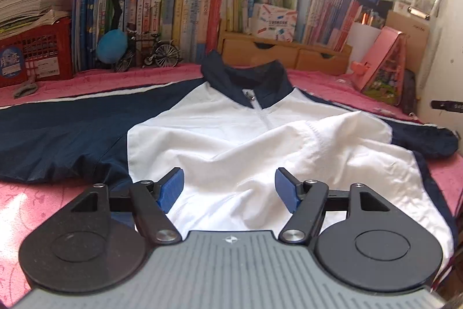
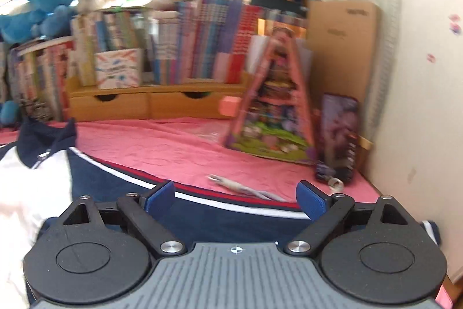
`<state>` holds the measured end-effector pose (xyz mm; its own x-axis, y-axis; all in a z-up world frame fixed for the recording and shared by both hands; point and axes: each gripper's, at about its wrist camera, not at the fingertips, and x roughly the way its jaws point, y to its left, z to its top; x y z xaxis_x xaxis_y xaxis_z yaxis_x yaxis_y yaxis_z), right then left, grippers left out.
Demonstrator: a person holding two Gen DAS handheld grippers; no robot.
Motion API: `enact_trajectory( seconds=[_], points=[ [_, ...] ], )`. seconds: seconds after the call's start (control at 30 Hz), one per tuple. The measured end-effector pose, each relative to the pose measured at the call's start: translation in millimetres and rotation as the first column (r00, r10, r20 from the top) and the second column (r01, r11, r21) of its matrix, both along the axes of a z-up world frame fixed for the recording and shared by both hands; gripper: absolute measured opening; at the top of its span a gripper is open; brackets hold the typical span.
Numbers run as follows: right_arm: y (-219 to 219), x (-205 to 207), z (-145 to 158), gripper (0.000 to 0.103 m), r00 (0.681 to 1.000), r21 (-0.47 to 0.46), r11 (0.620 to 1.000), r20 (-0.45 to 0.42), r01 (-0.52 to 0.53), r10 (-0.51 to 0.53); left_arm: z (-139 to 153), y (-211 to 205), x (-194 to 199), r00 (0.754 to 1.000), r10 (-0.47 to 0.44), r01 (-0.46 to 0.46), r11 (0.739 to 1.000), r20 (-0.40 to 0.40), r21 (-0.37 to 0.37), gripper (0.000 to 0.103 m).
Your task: Fold clothes
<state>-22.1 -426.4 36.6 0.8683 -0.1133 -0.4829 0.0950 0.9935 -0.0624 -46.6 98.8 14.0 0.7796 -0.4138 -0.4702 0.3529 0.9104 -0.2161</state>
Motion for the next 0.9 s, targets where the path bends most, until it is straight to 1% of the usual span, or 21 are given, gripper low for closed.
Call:
enact_trajectory(
  seconds=[0.03,0.07,0.1,0.17,0.2,0.27,0.33,0.37,0.47,0.53,0.57,0.6,0.63,0.67,0.7,0.73,0.77,0.83,0.87,0.9],
  points=[
    [14.9,9.0,4.4,0.097,0.998,-0.009,0.998,0.008,-0.06,0.061,12.7,6.9,-0.2,0.999,-0.023,0.024,0.999,0.032,-0.041,0.087],
    [37.4,27.3,8.9,0.098,0.991,-0.011,0.991,0.008,-0.135,0.135,22.7,12.2,5.3,0.998,-0.028,0.03,0.998,0.055,-0.052,0.089],
    [53.7,41.4,8.3,0.099,0.982,-0.008,0.982,0.003,-0.187,0.187,32.2,17.1,11.6,0.997,-0.03,0.034,0.998,0.077,-0.058,0.093],
    [85.9,77.6,3.8,0.099,0.959,0.012,0.96,-0.031,-0.28,0.28,41.3,18.4,35.2,0.995,0.0,-0.001,1.0,0.1,0.01,0.094],
    [102.0,97.0,0.0,0.099,0.945,0.022,0.947,-0.057,-0.32,0.321,40.4,15.1,54.8,0.995,0.003,-0.011,0.997,0.098,0.076,0.095],
    [133.6,128.3,-9.1,0.099,0.918,0.029,0.923,-0.103,-0.383,0.383,29.8,9.8,92.0,0.997,-0.022,0.01,0.985,0.069,0.174,0.095],
    [166.3,160.8,-23.8,0.099,0.877,0.01,0.888,-0.151,-0.46,0.456,12.8,7.4,125.3,0.997,-0.064,0.053,0.969,0.035,0.24,0.095],
    [178.6,172.1,-30.8,0.099,0.858,0.004,0.872,-0.177,-0.489,0.482,2.8,6.6,141.9,0.997,-0.068,0.06,0.963,0.021,0.263,0.095],
    [210.1,198.1,-53.0,0.099,0.806,-0.014,0.831,-0.254,-0.555,0.534,-22.9,5.7,183.2,0.996,-0.088,0.093,0.955,-0.031,0.281,0.095],
    [221.2,210.2,-67.4,0.099,0.773,-0.004,0.81,-0.302,-0.587,0.558,-38.4,3.7,204.3,0.994,-0.1,0.11,0.95,-0.05,0.292,0.096],
    [223.9,214.3,-72.8,0.099,0.758,0.007,0.802,-0.322,-0.597,0.567,-45.2,1.1,211.6,0.993,-0.109,0.117,0.943,-0.042,0.312,0.097],
    [226.4,218.3,-78.1,0.097,0.743,0.018,0.795,-0.342,-0.606,0.575,-52.0,-1.7,218.4,0.992,-0.12,0.124,0.935,-0.032,0.333,0.101],
    [225.3,219.8,-80.6,0.095,0.737,0.047,0.793,-0.339,-0.608,0.585,-58.4,-7.5,221.8,0.992,-0.125,0.115,0.916,0.003,0.384,0.103],
    [224.0,219.5,-80.1,0.091,0.739,0.056,0.794,-0.33,-0.606,0.587,-64.7,-13.7,224.8,0.99,-0.132,0.101,0.894,0.041,0.437,0.103],
    [222.8,219.1,-79.4,0.081,0.742,0.062,0.795,-0.322,-0.603,0.588,-71.0,-19.9,227.7,0.987,-0.141,0.084,0.868,0.08,0.489,0.103],
    [221.5,218.6,-78.7,0.068,0.745,0.069,0.796,-0.313,-0.601,0.589,-72.5,-22.4,232.5,0.987,-0.145,0.09,0.863,0.074,0.497,0.103],
    [220.2,218.2,-77.9,0.06,0.748,0.076,0.798,-0.305,-0.598,0.59,-73.2,-24.4,237.6,0.987,-0.149,0.099,0.861,0.062,0.498,0.103],
    [226.1,219.2,-74.2,0.04,0.759,0.036,0.8,-0.294,-0.599,0.582,-74.8,-28.4,247.7,0.987,-0.156,0.117,0.857,0.037,0.501,0.103],
    [229.2,219.7,-72.2,0.035,0.764,0.015,0.8,-0.288,-0.599,0.577,-75.5,-30.4,252.8,0.987,-0.16,0.126,0.855,0.025,0.503,0.091],
    [232.3,220.3,-70.3,0.027,0.769,-0.007,0.801,-0.282,-0.599,0.573,-74.7,-30.0,255.2,0.99,-0.14,0.11,0.857,0.022,0.503,0.055]
  ],
)
